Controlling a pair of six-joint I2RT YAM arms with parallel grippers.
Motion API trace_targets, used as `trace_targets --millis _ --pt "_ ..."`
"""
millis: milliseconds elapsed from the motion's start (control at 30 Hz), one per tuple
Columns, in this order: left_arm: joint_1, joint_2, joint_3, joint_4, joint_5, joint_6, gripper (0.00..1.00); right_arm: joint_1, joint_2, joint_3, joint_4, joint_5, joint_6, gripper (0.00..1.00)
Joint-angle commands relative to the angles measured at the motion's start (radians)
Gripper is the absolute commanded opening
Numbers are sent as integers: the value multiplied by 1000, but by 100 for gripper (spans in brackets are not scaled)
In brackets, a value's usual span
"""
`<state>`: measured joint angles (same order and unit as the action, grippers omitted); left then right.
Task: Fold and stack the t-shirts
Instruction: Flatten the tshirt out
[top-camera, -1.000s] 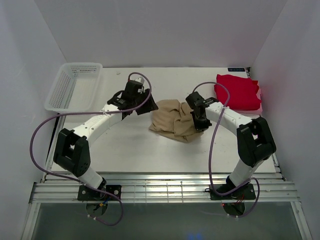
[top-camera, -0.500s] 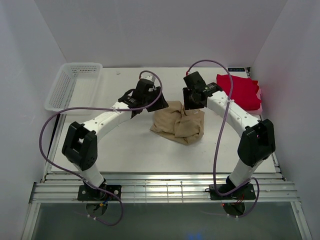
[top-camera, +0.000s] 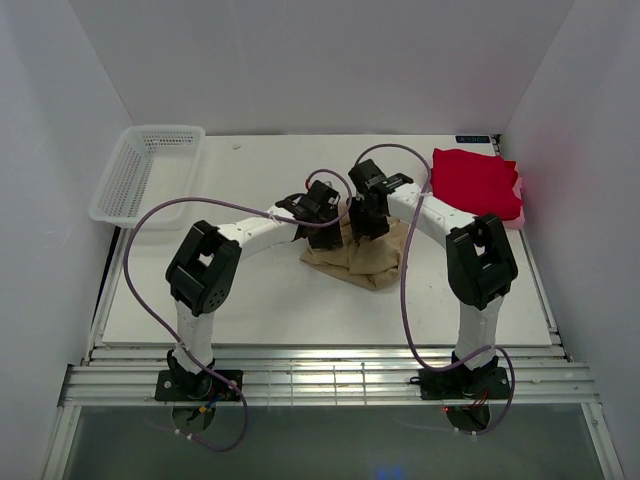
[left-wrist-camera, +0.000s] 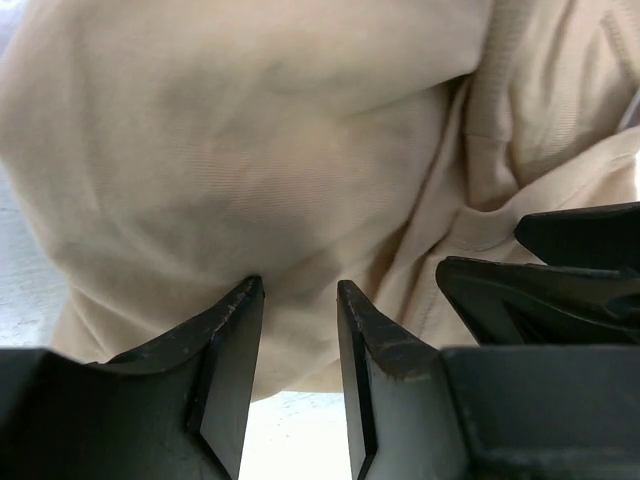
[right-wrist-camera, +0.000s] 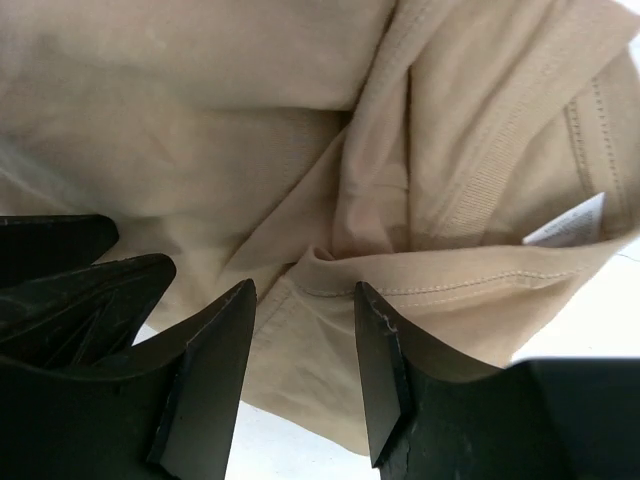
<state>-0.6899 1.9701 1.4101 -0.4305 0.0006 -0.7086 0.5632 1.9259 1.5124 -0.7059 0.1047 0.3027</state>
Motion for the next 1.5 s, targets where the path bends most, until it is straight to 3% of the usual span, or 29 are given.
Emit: trace_targets --millis 0,100,233,267,367,433,700,867,1000,1233,1467 --pt "-10 -7 -17 -10 -24 -6 46 9 19 3 25 -34 -16 50" --pt "-16 0 -25 -10 -28 -6 45 17 28 0 20 -26 -20 47" --pt "-19 0 -36 -11 -33 -6 42 18 28 -27 29 -23 -27 29" --pt "-19 0 -39 -10 -33 -5 38 17 28 -35 28 -22 -30 21" --pt "-19 1 -46 -7 -33 0 16 17 18 -40 25 -14 -27 9" --pt "-19 0 -46 -7 -40 8 0 18 5 -28 17 -10 -28 8" --pt "13 -132 18 -96 -181 64 0 9 -18 170 -116 105 -65 8" --pt "154 -293 -33 -117 -180 47 0 -32 -38 406 -225 179 -94 8" --pt "208 -448 -54 -162 -260 51 0 -63 -74 491 -303 260 -120 8" --pt "219 -697 -203 -249 -369 -40 0 -83 -261 272 -345 354 -79 8" --pt "221 -735 -437 -364 -260 -109 0 -83 -369 11 -349 323 -8 8"
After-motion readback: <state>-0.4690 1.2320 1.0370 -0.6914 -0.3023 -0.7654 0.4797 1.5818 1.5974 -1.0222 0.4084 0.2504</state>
